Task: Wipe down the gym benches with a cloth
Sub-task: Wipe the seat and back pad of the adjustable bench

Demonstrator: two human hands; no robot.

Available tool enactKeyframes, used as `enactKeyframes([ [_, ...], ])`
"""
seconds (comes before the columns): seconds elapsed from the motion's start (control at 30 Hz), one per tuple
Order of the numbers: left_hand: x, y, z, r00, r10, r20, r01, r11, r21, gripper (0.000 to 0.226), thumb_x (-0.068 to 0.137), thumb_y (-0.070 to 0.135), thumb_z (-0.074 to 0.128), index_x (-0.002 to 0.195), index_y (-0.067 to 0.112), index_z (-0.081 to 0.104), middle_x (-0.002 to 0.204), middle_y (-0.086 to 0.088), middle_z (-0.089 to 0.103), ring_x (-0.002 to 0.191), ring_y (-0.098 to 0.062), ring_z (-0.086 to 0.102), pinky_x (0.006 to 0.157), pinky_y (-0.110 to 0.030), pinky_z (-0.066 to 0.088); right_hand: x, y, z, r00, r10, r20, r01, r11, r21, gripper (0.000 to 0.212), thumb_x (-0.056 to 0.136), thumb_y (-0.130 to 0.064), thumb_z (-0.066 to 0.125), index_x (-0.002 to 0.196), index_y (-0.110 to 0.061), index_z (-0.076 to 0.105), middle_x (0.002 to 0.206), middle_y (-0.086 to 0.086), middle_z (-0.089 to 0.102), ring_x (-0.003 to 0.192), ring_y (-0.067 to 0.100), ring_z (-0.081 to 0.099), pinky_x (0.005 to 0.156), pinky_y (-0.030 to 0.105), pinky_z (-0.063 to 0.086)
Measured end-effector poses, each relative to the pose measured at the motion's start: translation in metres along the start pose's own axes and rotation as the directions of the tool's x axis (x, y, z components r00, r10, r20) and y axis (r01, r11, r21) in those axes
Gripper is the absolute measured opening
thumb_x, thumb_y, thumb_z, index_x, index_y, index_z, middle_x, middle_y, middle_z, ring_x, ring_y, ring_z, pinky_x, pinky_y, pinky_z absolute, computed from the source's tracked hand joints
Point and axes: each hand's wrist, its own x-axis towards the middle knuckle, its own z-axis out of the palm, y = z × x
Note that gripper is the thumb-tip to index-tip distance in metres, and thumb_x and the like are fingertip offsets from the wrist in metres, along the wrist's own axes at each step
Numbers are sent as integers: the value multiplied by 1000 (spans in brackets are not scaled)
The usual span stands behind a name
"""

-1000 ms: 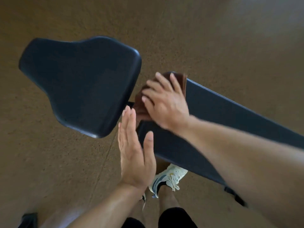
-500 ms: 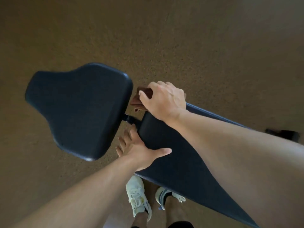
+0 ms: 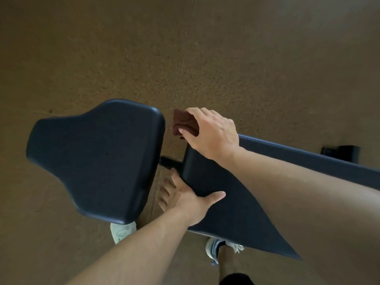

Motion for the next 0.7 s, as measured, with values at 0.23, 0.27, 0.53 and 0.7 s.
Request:
enactKeyframes([
  [0.23,4,-31,-19,930,249,270,-155,932,-326,154,60,64,89,155,37,-29,172,2,-10,159,-27,-1,126,-56,14,-4,-22,5,914,325,-242,-323,945,48,48,97,-60,56,133,-29,60,119,-3,72,111,23,66,99,42,46],
  [0.27,-1,-42,-23,904,308,298,-186,908,-375,151,64,61,88,154,39,-31,171,7,-14,159,-21,-6,127,-54,12,-4,-23,5,909,340,-240,-337,940,54,46,97,-60,56,131,-30,61,118,-2,72,109,24,67,98,40,46],
  [0.53,-24,-131,-63,802,563,200,-414,765,-493,89,92,51,66,155,60,4,155,42,13,144,14,15,123,-25,19,-2,-36,8,888,408,-214,-409,912,38,43,99,-59,56,136,-35,59,123,-1,72,113,30,66,100,42,49],
  [0.7,-16,-152,-97,848,529,25,-401,673,-621,42,95,33,70,134,41,58,125,26,65,115,13,59,105,-19,48,-2,-60,0,774,588,-234,-549,808,214,47,98,-59,59,138,-34,60,119,-1,74,111,26,68,97,40,52],
])
